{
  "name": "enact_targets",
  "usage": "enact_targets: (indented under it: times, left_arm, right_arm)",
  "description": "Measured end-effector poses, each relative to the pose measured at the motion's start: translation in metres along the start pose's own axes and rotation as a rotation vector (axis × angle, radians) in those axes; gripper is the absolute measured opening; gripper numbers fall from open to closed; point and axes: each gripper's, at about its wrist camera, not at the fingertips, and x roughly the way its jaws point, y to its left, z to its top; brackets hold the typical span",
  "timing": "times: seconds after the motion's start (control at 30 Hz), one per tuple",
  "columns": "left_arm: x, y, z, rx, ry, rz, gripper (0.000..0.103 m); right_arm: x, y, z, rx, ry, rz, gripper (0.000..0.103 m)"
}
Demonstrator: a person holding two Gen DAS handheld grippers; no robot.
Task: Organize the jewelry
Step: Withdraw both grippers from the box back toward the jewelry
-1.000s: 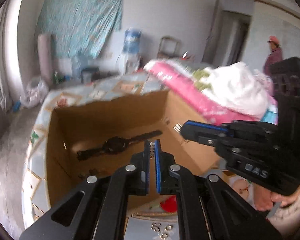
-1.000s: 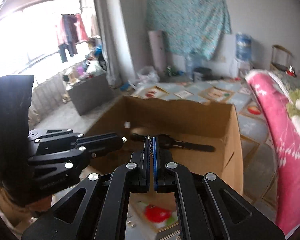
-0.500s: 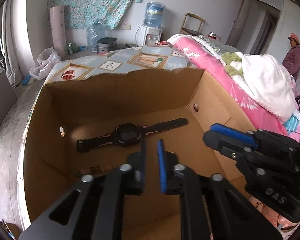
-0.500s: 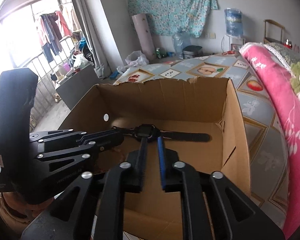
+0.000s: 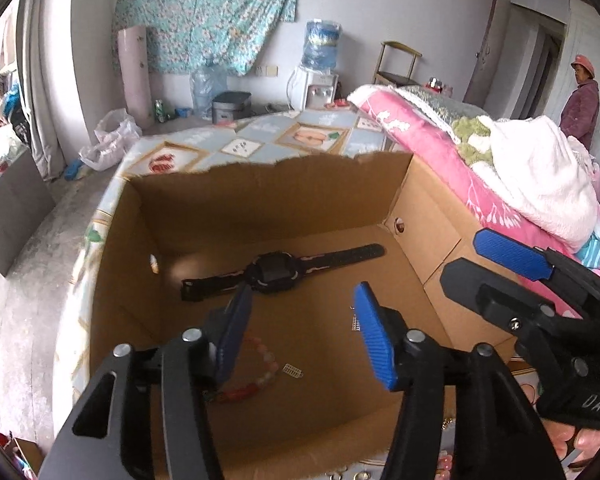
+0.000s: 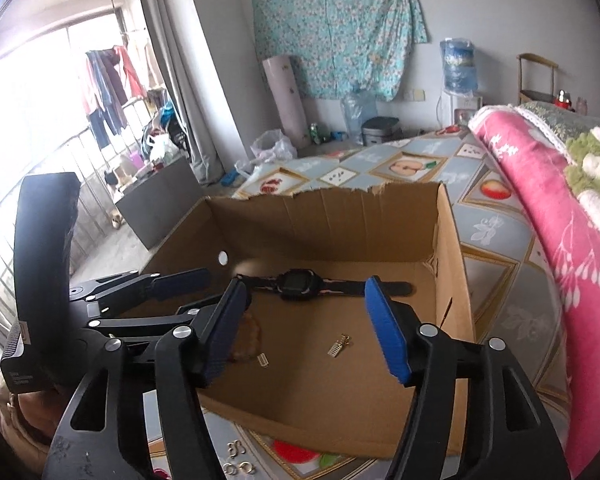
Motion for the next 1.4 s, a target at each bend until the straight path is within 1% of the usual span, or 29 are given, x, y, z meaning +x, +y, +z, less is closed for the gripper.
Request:
enact_targets:
  times: [0.03,0.07,0.17,0.23,0.3,0.47,0.53,0.6,0.7,0.77,0.87,0.9,1.0,1.07,1.13,1.27,1.4]
  left_arm:
    - [-0.006,0.000,-0.001,0.000,-0.014,0.000,0.059]
    - [-0.013,0.000,-0.003,0.001,-0.028,0.000,0.060]
    - [-0.032,0.003,-0.010,0.002,-0.067,0.002,0.064]
    - [-0.046,0.006,-0.017,0.003,-0.100,0.005,0.067]
    - [-0.062,0.009,-0.024,0.008,-0.129,0.002,0.070]
    - [-0.102,0.017,-0.047,0.035,-0.206,-0.021,0.081]
    - [-0.115,0.019,-0.058,0.048,-0.218,-0.032,0.085]
    - [-0.125,0.022,-0.071,0.049,-0.225,-0.046,0.087]
    - [-0.132,0.025,-0.089,0.039,-0.206,-0.042,0.089]
    - [-0.131,0.025,-0.097,0.032,-0.193,-0.038,0.090]
    - [-0.128,0.030,-0.110,0.008,-0.166,-0.032,0.090]
    - [-0.126,0.032,-0.114,0.002,-0.156,-0.026,0.090]
    - [-0.119,0.035,-0.127,0.005,-0.131,0.003,0.091]
    - [-0.112,0.034,-0.134,0.012,-0.099,0.018,0.092]
    - [-0.103,0.033,-0.143,0.024,-0.061,0.052,0.092]
    - [-0.095,0.028,-0.155,0.048,-0.023,0.062,0.092]
    - [-0.091,0.026,-0.158,0.044,-0.004,0.045,0.094]
  right_arm:
    - [-0.003,0.002,0.000,-0.004,0.000,0.015,0.067]
    - [-0.010,0.005,0.000,-0.012,-0.017,0.011,0.070]
    - [-0.024,0.013,-0.001,-0.028,-0.047,0.003,0.082]
    - [-0.035,0.019,-0.003,-0.044,-0.074,-0.013,0.087]
    - [-0.049,0.028,-0.007,-0.068,-0.107,-0.041,0.094]
    - [-0.072,0.044,-0.017,-0.114,-0.153,-0.088,0.095]
    - [-0.075,0.053,-0.025,-0.132,-0.146,-0.099,0.095]
    - [-0.075,0.061,-0.034,-0.159,-0.115,-0.108,0.095]
    - [-0.076,0.073,-0.054,-0.206,-0.070,-0.131,0.095]
    - [-0.078,0.076,-0.064,-0.218,-0.051,-0.129,0.095]
    - [-0.080,0.076,-0.079,-0.241,-0.028,-0.181,0.095]
    - [-0.080,0.076,-0.084,-0.251,-0.024,-0.207,0.095]
    - [-0.079,0.076,-0.095,-0.270,0.000,-0.233,0.095]
    - [-0.078,0.078,-0.101,-0.281,0.015,-0.230,0.095]
    - [-0.074,0.080,-0.110,-0.312,0.045,-0.234,0.095]
    - [-0.077,0.082,-0.121,-0.335,0.052,-0.260,0.095]
    - [-0.088,0.071,-0.121,-0.262,0.019,-0.262,0.095]
